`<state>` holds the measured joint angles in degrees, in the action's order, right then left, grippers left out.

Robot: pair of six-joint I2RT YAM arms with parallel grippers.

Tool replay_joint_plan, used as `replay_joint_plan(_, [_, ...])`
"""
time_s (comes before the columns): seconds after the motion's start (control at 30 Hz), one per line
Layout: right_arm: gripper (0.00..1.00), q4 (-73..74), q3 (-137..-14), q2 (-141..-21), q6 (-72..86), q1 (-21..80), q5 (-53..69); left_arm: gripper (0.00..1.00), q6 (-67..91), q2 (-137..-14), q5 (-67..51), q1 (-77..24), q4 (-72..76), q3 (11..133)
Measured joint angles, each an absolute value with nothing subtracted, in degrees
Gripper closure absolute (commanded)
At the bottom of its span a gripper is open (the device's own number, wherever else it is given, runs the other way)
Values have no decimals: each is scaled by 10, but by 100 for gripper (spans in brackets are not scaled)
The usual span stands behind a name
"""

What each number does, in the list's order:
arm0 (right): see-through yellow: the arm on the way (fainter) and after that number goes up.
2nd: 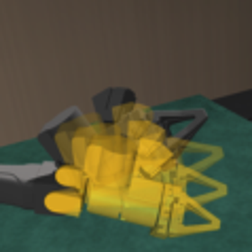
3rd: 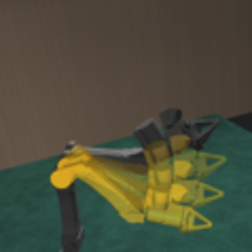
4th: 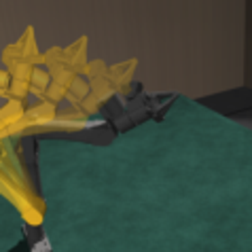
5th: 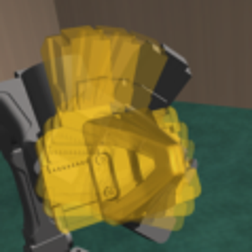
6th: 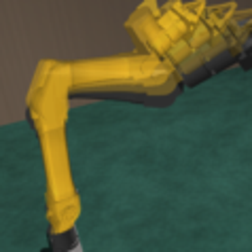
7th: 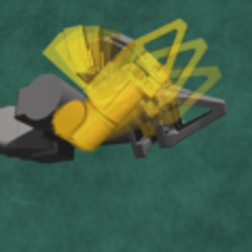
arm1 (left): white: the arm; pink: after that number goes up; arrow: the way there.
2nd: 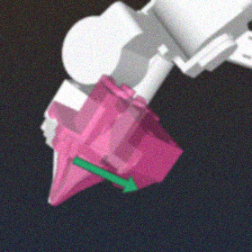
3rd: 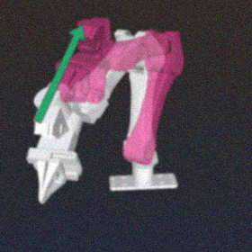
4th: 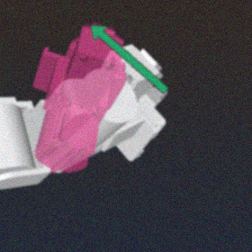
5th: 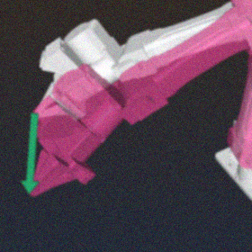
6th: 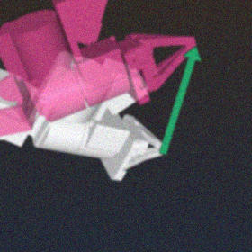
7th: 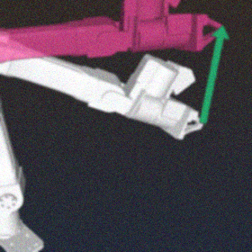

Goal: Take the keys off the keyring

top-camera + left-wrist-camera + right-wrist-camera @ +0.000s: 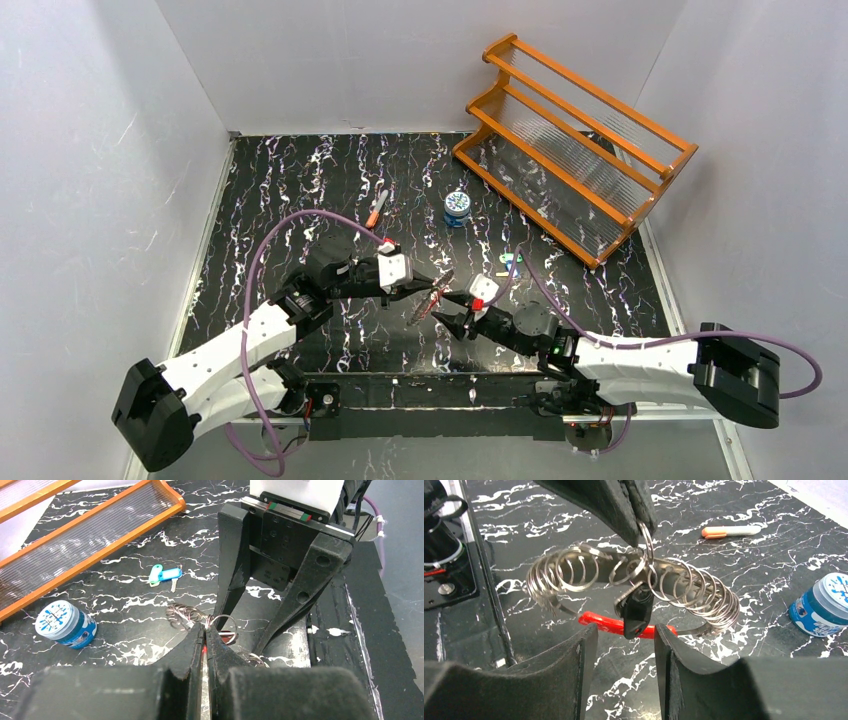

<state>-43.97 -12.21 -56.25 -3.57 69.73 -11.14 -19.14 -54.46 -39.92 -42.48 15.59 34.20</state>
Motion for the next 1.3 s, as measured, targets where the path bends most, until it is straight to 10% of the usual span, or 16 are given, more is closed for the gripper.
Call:
replay_joint_plan(0.33, [57,-544,-122,-592,-18,697,-119,100,-160,-558,-408,-425,180,341])
replay_joint_plan(0.67, [99,-562,-122,-598,-24,697,-123,100,-142,-558,-416,-425,198,341])
replay_joint_plan(1.3, [99,-166,-271,-442,-80,698,-106,100,-169,-504,-425,-425,197,315])
